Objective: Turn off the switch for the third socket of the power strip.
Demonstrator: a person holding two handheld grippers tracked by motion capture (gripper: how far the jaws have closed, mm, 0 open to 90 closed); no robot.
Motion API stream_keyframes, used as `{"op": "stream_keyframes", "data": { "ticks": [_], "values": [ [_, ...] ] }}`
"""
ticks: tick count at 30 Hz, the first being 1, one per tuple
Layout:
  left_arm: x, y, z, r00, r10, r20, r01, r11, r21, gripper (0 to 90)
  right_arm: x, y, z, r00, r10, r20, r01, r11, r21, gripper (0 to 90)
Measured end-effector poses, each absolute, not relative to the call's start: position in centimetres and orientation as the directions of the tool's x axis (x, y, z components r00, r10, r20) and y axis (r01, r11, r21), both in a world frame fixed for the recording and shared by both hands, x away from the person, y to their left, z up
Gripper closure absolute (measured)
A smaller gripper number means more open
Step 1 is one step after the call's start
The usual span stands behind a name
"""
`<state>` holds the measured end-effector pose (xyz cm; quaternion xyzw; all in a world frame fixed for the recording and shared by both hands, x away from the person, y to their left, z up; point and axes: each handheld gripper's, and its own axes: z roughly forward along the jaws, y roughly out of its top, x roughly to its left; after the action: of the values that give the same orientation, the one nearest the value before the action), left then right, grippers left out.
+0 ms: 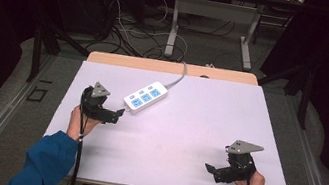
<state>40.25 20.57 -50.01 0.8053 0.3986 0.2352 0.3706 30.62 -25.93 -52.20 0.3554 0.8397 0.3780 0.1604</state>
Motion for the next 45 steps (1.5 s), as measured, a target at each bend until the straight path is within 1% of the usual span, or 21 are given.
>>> {"op": "stream_keyframes", "data": {
  "ticks": [10,14,21,28,33,45],
  "values": [
    [38.1,21.3,-50.1,0.566,0.819,0.088,0.472,-0.41,0.78,0.2,30.6,-25.9,-52.1,-0.698,0.716,0.002,0.48,0.466,0.743,1.7],
    [37.3,21.7,-50.2,0.56,0.825,0.083,0.474,-0.401,0.784,0.1,30.6,-25.9,-52.3,-0.693,0.721,-0.004,0.468,0.453,0.759,1.7],
    [35.7,22.5,-50.1,0.547,0.834,0.071,0.476,-0.379,0.793,0.2,30.6,-25.9,-52.2,-0.697,0.718,0.001,0.48,0.464,0.745,1.7],
    [34.4,23.0,-50.4,0.554,0.828,0.084,0.478,-0.399,0.783,0.2,30.6,-25.9,-52.2,-0.698,0.716,-0.001,0.477,0.466,0.745,1.7],
    [33.6,23.3,-50.4,0.548,0.832,0.081,0.469,-0.386,0.794,0.2,30.7,-25.9,-52.2,-0.698,0.716,-0.002,0.476,0.466,0.746,1.7],
    [32.0,24.1,-50.8,0.559,0.824,0.092,0.464,-0.403,0.789,0.2,30.7,-25.9,-52.3,-0.698,0.716,-0.006,0.474,0.468,0.746,1.8]
  ]
}}
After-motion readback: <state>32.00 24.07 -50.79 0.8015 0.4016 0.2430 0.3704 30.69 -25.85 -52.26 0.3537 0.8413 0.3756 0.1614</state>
